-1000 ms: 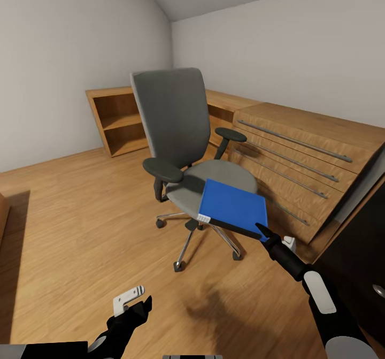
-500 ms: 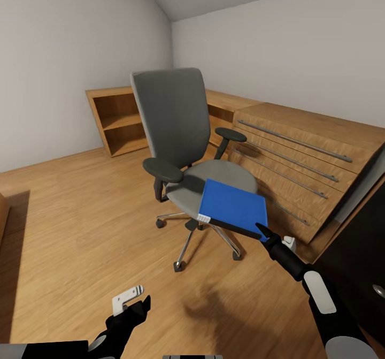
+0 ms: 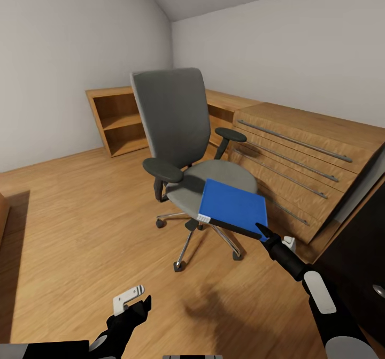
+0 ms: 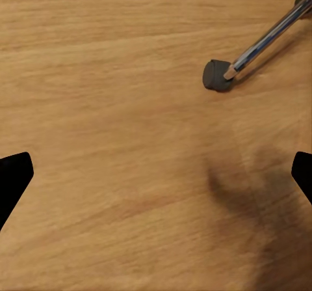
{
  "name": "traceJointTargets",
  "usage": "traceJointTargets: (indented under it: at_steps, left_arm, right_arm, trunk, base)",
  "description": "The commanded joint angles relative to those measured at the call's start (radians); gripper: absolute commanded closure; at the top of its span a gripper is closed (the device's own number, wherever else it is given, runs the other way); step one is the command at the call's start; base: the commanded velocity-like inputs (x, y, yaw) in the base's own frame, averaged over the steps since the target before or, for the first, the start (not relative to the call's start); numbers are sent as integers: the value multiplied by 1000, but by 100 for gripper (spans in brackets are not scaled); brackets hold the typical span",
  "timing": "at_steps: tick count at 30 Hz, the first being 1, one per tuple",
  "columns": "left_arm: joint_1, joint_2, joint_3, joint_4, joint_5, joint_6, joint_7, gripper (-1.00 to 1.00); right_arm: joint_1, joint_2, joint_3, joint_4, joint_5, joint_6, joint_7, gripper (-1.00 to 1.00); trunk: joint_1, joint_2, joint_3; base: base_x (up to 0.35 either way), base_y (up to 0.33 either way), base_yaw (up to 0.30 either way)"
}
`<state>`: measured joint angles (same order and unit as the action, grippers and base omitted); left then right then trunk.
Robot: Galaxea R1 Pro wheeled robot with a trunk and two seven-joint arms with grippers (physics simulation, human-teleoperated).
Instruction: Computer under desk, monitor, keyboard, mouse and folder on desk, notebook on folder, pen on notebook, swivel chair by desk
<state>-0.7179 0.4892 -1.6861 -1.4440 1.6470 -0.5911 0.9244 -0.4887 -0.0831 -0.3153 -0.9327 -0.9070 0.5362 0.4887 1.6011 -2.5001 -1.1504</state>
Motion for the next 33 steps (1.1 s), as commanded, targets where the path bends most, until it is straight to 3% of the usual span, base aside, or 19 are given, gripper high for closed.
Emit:
traceJointTargets:
  at_steps: [1, 22, 33]
  left_arm:
    - [-2, 0, -2, -1, 2, -3, 2, -100]
    - [-2, -4, -2, -1, 3, -3, 3, -100]
    - [-2, -6, -3, -1, 6, -3, 2, -100]
  right_arm:
    - [-1, 0, -2, 0, -6, 8, 1, -100]
    - [-1, 0, -2, 0, -6, 8, 1, -100]
    - [-1, 0, -2, 0, -6, 8, 1, -100]
  trunk:
    - [0, 0, -1]
    - [0, 0, -1]
    - [0, 0, -1]
  base:
    - [0, 0, 0]
    - [0, 1, 0]
    - [34, 94, 0]
